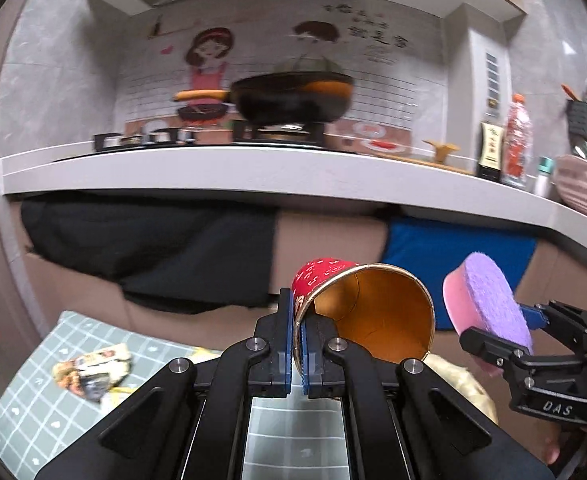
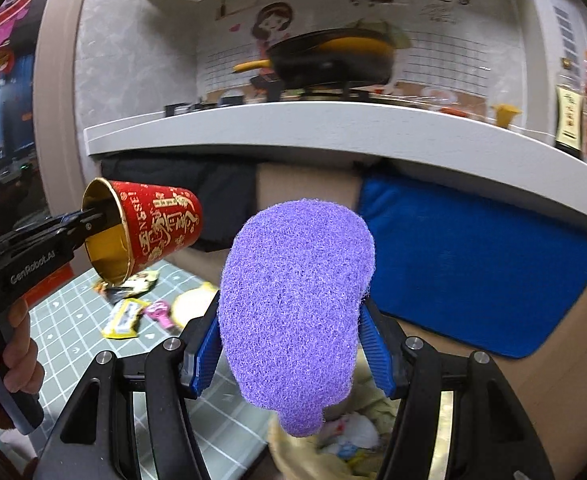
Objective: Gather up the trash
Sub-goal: 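Carry the sponge and cup over the bin and open both tools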
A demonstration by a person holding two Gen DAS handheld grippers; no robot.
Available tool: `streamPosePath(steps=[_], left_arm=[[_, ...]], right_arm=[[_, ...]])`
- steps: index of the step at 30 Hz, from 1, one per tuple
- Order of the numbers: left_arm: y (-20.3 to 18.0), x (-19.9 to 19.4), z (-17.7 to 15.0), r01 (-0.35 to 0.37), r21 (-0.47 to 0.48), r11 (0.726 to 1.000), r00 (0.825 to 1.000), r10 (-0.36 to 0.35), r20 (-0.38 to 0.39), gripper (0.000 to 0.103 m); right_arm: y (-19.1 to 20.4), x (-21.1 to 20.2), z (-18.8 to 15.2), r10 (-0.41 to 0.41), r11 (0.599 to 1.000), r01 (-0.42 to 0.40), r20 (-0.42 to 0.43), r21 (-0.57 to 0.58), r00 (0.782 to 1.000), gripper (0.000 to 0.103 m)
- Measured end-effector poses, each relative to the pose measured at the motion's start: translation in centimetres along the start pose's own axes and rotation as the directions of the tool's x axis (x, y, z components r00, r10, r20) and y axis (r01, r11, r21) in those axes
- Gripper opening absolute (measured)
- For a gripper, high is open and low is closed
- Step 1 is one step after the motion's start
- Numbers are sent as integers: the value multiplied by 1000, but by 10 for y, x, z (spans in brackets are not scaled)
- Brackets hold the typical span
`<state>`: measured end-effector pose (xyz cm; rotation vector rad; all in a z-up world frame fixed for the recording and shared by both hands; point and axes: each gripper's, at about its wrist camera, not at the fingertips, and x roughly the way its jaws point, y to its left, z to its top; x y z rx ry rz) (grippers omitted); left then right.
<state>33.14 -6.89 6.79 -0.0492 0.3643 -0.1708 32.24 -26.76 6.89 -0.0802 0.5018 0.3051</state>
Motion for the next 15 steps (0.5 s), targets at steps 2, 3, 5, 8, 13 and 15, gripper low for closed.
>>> streamPosePath(steps=[2, 3, 5, 8, 13, 15], left_arm=[[-17, 6, 0, 26, 15, 1000, 1000, -25, -11, 3], [-27, 12, -1, 42, 24, 999, 999, -42, -19, 3], [-41, 18, -3, 62, 33, 998, 998, -61, -29, 3], [-64, 31, -8, 97, 40, 994, 994, -95, -50, 3], [-93, 55, -25, 165, 36, 986, 981, -160, -111, 3], [-100, 66, -34, 186, 28, 982, 973, -180, -142, 3]], right_arm=[[-17, -7, -3, -22, 999, 22, 3, 23, 1000, 59], [-23, -9, -4, -31, 999, 31, 3, 33, 1000, 59], [-38, -14, -8, -48, 997, 48, 2, 55, 999, 59], [-59, -18, -15, -73, 994, 73, -6, 83, 997, 59], [-87, -19, -29, -94, 986, 96, -24, 133, 995, 59], [-97, -15, -38, -96, 983, 101, -41, 155, 995, 59]])
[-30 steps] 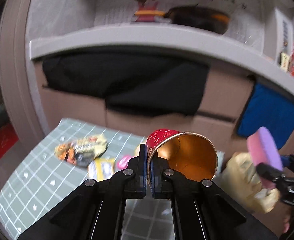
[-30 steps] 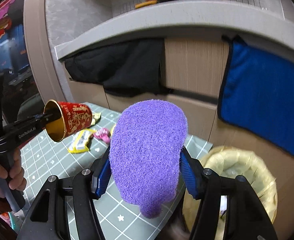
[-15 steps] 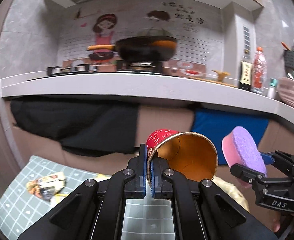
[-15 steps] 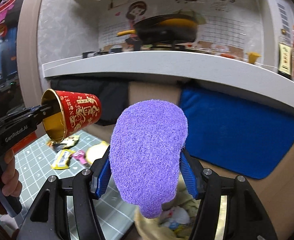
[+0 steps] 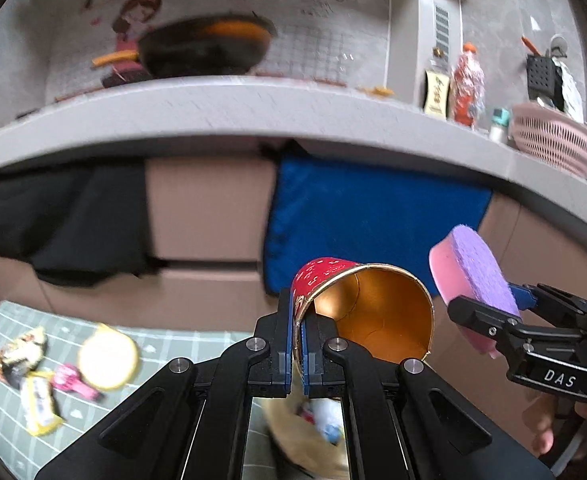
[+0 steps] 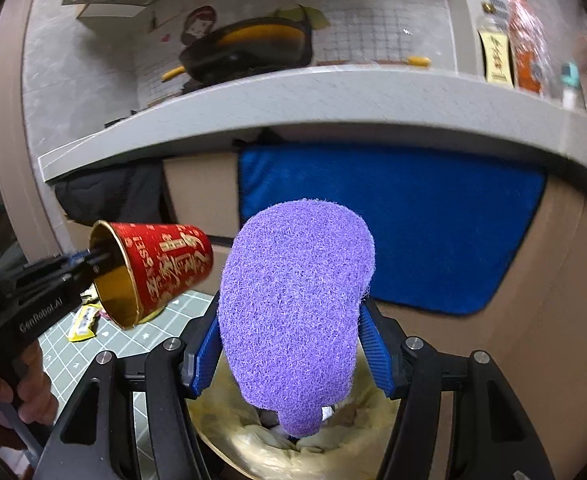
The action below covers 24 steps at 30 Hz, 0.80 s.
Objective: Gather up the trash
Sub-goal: 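Carry the sponge and cup over the bin and open both tools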
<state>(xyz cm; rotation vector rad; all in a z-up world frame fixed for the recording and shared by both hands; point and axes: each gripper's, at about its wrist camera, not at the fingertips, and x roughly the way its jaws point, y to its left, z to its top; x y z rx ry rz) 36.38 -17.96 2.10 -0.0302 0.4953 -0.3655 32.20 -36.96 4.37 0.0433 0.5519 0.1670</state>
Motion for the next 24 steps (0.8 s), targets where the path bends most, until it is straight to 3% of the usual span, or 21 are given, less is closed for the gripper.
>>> streamPosePath(steps=[9, 24], left_arm=[[-14, 49, -30, 29, -8, 1000, 991, -29, -129, 3], [-9, 82, -53, 51, -22, 998, 976, -55, -212, 3]], right_arm=[[-34, 30, -29, -10, 996, 16, -75, 85, 997, 59], [-47, 74, -50, 4, 992, 17, -164, 124, 986, 59]])
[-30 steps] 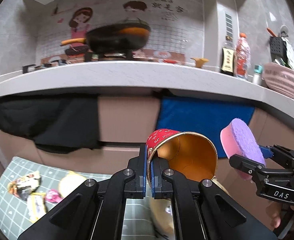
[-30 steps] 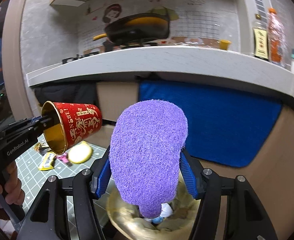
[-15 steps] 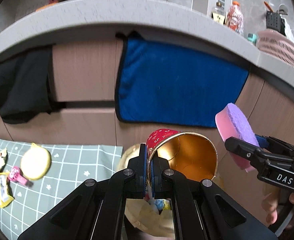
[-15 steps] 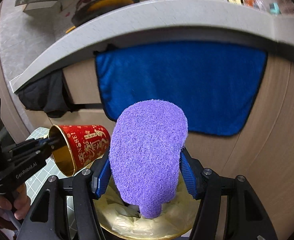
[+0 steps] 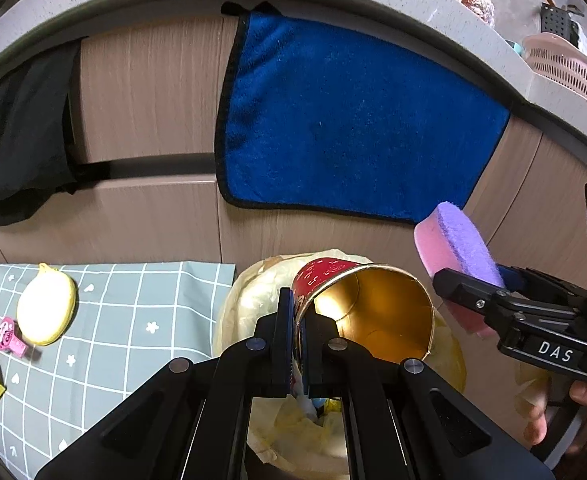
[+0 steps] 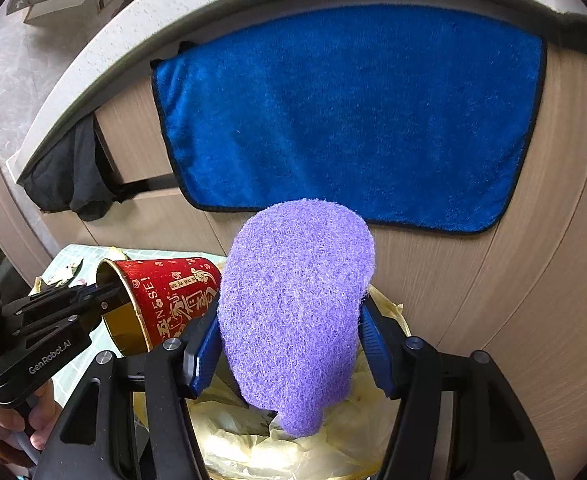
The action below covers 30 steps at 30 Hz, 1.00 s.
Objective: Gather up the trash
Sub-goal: 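Carry the sponge and cup over the bin and open both tools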
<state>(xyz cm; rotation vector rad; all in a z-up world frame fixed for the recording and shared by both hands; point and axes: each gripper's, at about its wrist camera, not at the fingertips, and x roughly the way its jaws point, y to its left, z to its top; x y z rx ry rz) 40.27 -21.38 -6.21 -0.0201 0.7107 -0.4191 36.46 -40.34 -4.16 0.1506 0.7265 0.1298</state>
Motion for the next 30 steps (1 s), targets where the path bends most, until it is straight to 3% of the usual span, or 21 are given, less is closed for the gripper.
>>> streamPosePath(steps=[10, 13, 16, 17, 22, 30], left_arm=[[7, 6, 0, 42, -18, 999, 999, -42, -22, 4], [14, 9, 0, 91, -53, 994, 995, -94, -46, 12], [23, 6, 1, 111, -88, 990, 992, -116, -49, 36], [25, 3, 1, 111, -93, 990, 992, -115, -45, 42], [40, -18, 7, 24, -67, 997, 1000, -25, -15, 46], [99, -56, -10, -83, -128, 988, 996, 84, 1, 46]], right_arm=[[1, 10, -4, -14, 1000, 14, -23, -3, 1000, 60], [-1, 11, -5, -17, 1000, 17, -29, 5, 999, 61], [-1, 13, -6, -23, 1000, 23, -36, 11, 999, 62], [-1, 13, -7, -24, 1000, 25, -31, 14, 999, 67], [3, 8, -5, 12, 999, -11, -12, 39, 1000, 80], [42, -11, 1, 26, 998, -23, 49, -58, 998, 81]])
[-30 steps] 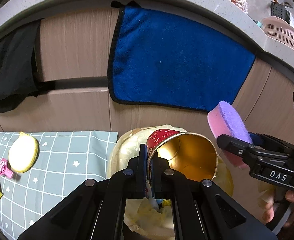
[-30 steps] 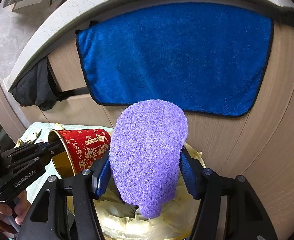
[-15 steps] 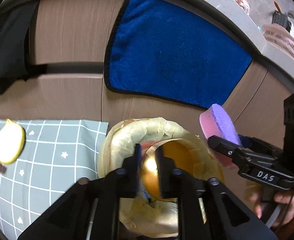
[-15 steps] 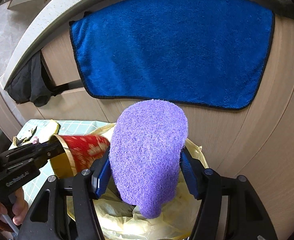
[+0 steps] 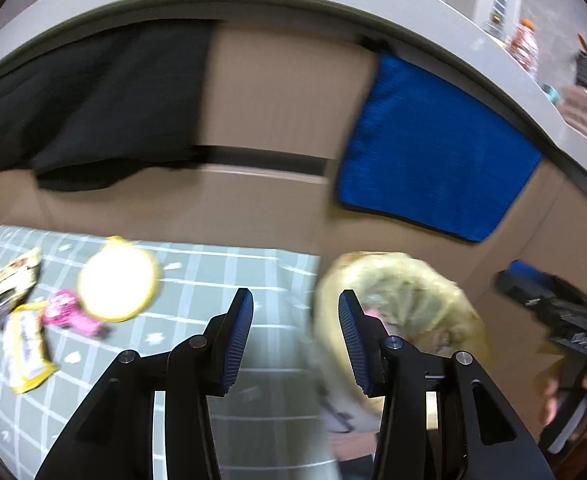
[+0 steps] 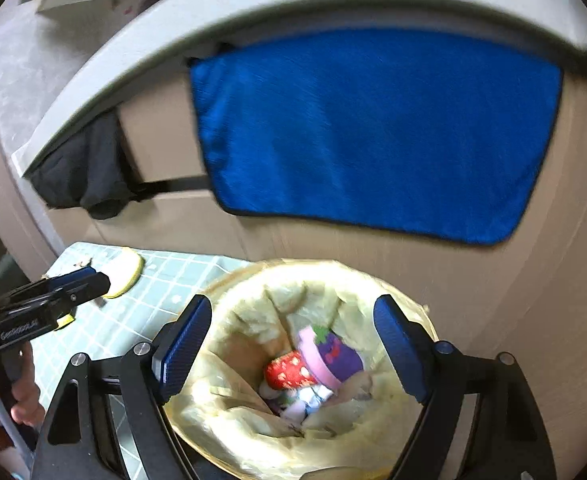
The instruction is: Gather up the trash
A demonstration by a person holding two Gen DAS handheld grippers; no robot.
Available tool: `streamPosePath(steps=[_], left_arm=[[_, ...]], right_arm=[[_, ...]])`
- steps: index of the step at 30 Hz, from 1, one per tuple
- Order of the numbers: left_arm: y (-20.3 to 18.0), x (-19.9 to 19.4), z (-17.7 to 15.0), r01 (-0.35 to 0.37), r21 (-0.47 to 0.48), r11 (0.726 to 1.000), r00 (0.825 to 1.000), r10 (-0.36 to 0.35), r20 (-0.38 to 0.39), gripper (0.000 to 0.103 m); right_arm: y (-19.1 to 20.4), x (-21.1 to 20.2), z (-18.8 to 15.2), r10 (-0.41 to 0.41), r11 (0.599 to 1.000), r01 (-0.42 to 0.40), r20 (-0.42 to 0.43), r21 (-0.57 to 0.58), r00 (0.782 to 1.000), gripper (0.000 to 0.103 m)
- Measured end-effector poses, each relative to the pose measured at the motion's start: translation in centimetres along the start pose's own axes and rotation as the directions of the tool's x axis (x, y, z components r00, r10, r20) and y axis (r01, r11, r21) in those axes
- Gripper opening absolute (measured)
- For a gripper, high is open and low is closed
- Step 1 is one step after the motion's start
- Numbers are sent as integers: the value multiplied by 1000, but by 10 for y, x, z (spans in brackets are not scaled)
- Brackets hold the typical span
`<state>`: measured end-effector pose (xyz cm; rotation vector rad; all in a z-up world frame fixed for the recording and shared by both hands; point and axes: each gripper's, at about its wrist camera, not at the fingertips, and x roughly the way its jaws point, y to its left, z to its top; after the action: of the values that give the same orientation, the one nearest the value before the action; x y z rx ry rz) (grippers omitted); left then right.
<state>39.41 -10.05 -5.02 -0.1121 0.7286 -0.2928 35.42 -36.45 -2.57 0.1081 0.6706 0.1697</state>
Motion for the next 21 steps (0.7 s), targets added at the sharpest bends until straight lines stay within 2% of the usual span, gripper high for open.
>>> streamPosePath(steps=[2, 5, 8, 11, 15, 17, 18, 19, 21], left_arm=[[28, -10, -4, -36, -32, 999, 999, 37, 4, 46], [71, -26, -8, -95, -71, 993, 995, 97, 19, 46], [114, -40, -13, -146, -122, 982, 988, 151, 31, 46], [169, -58, -21, -215, -196, 957, 973, 226, 39, 46], [239, -79, -35, -333, -320, 887, 932, 362, 35, 46], [273, -86, -46, -359, -413, 837, 917, 399, 13, 46], [293, -87, -54, -368, -472, 801, 912, 410, -17, 46], [304, -87, -60, -364, -507, 781, 914, 404, -33, 46], [327, -81, -71, -319, -594, 738, 932, 358, -57, 46]], right_arm=[[16, -9, 4, 32, 999, -31, 51, -35, 998, 81], [43, -16, 12, 16, 997, -8, 93, -82, 996, 81], [69, -12, 18, 14, 993, -3, 90, -116, 996, 81], [97, 0, 22, 58, 988, -49, 61, -144, 996, 80], [133, 17, 22, 96, 982, -90, 27, -165, 995, 80], [154, 28, 22, 106, 978, -104, 3, -181, 994, 80], [162, 32, 22, 112, 976, -111, -4, -187, 994, 80], [170, 36, 21, 118, 973, -118, -12, -197, 993, 80], [189, 46, 18, 120, 968, -123, -27, -220, 992, 79]])
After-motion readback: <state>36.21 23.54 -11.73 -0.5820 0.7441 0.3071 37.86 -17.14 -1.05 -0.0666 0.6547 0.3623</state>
